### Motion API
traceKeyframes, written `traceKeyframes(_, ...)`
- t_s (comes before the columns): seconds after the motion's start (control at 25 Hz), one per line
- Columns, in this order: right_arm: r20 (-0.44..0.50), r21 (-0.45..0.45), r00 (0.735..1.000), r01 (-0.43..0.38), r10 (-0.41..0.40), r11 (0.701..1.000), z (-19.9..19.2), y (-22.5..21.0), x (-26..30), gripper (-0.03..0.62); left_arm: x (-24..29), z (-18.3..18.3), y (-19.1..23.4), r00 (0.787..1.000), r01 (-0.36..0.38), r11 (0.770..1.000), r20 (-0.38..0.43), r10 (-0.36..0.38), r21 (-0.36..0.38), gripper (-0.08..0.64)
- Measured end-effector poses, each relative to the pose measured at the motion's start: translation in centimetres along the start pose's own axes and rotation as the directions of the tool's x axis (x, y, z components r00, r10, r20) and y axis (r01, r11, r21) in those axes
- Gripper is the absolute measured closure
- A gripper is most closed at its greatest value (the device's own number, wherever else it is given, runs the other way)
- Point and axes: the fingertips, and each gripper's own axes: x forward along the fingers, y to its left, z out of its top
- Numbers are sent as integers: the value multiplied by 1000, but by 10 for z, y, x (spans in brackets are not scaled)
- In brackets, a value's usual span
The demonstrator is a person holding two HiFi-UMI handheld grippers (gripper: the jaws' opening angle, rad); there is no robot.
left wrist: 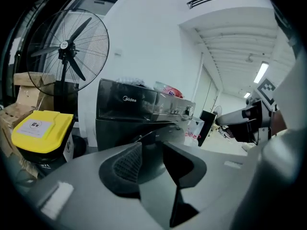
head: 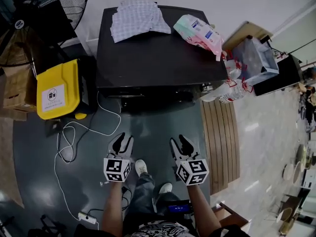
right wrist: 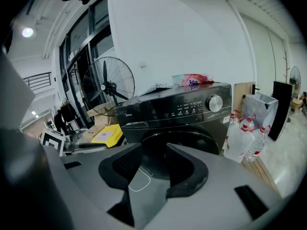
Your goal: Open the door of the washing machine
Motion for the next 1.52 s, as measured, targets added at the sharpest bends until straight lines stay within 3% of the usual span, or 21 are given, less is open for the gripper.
traceKeyframes(0.4,-9,14,1000,15,-15,1000,1,-15,52,431,68,-12,43,999,37,998,-15,-37,50,422)
traceKeyframes(0.76,-54,37,999,6,-4,999,-25,-18,85,433,126,-39,73,993,92,991,-77,-85,101,374)
traceKeyframes(1.0,-85,37,996,3,0,999,-43,-21,83,433,159,-50,77,984,146,980,-119,-130,137,337)
traceKeyframes(1.32,-97,51,995,31,-26,998,-56,-31,72,436,171,-49,77,976,204,961,-118,-184,188,322)
traceKeyframes(1.52,-102,55,994,30,-24,998,-61,-32,69,437,184,-64,70,956,258,941,-196,-216,219,332)
